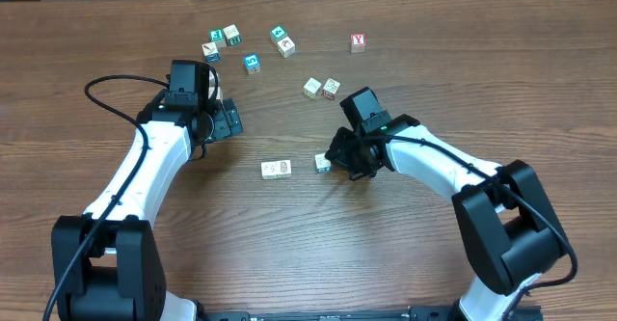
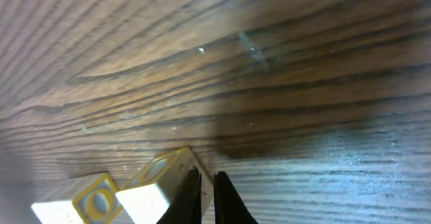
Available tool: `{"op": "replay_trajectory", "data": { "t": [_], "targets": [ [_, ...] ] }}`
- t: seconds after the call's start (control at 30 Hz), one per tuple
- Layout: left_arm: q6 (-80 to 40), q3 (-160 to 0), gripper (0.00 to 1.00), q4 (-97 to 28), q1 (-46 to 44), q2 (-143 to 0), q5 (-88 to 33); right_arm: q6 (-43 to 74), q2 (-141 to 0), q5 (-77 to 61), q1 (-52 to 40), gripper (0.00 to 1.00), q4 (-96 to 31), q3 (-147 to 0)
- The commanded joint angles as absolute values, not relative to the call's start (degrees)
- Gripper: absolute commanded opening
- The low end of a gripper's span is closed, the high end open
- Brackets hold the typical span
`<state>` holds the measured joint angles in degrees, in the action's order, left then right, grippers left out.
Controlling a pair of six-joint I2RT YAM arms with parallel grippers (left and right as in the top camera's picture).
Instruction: Form a horizontal line
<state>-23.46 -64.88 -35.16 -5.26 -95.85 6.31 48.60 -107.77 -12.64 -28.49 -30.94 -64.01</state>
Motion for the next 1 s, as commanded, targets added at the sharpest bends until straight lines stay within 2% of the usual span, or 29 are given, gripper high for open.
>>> {"op": "replay_trajectory", "data": {
  "t": [0.0,0.97],
  "targets": [
    [-22.90,-65.52,1.00,-35.14,-5.26,-94.85,7.03,49.54,-108.49,-13.21,-27.83,0.05,-30.59,-63.70],
    [-22.90,-65.52,1.00,-35.14,-5.26,-94.85,7.01,51.27,-110.08,-16.19,-29.02,0.04,-29.19,-63.70]
  ]
}}
